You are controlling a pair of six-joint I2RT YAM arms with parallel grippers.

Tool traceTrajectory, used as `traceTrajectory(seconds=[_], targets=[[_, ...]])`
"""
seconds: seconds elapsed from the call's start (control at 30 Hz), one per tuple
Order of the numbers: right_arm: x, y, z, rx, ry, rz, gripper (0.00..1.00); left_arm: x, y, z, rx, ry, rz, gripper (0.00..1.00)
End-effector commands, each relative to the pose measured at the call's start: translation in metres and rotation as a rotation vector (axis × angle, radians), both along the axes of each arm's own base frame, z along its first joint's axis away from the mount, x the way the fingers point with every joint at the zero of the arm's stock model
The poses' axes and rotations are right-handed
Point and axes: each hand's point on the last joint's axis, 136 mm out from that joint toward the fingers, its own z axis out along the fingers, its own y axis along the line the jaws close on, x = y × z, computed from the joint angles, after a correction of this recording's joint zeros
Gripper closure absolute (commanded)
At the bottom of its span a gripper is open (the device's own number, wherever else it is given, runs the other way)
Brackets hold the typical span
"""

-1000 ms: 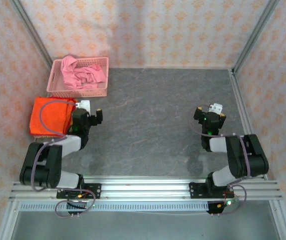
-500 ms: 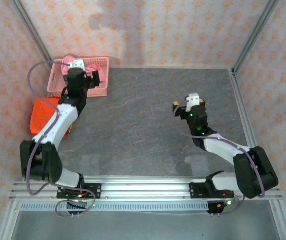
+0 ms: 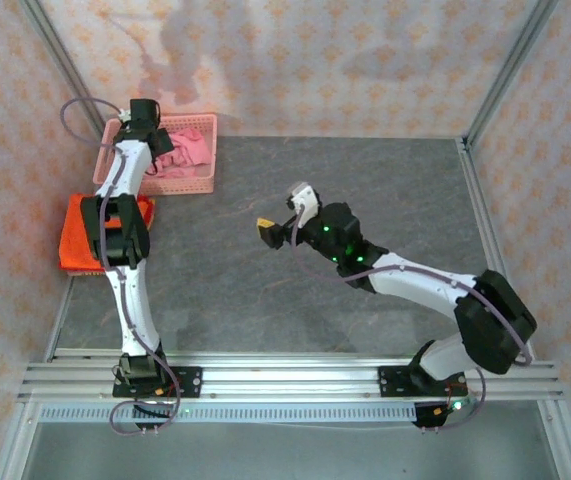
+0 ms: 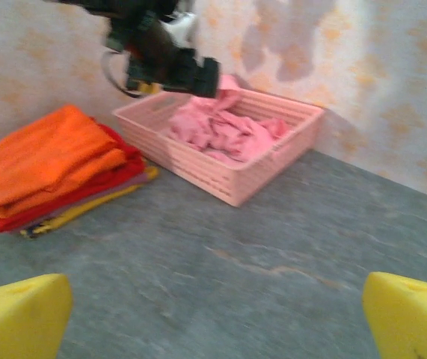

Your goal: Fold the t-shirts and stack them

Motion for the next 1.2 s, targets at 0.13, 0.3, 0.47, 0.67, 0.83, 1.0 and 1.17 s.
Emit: traceTrajectory(seconds=[0.13,0.3,0.47,0.67,0.83,1.0,1.17], targets=[[-0.013,0.049,0.035,0.122,-0.014,0.146,0.01,0.004,0.025,-0.029,-0.072,0.096,0.106,0.0],[-0.008,0.053,0.035,0.134,-0.002,0.132,0.01,0.017,0.025,-0.057,-0.159,0.069,0.101,0.02],[-0.006,0.052,0.03,0.124,0.013,0.116,0.01,0.021,0.023,-0.078,-0.222,0.063,0.113,0.1],[-0.005,0.049,0.026,0.127,0.029,0.102,0.01,0.021,0.022,-0.089,-0.234,0.073,0.119,0.65],[-0.007,0.047,0.022,0.124,0.039,0.102,0.01,0.026,0.02,-0.066,-0.242,0.022,0.103,1.0],[-0.006,0.043,0.018,0.118,0.049,0.078,0.01,0.029,0.014,-0.01,-0.248,-0.073,0.078,1.0],[-0.007,0.043,0.013,0.126,0.072,0.082,0.01,0.028,-0.004,0.069,-0.207,-0.198,0.014,1.0]])
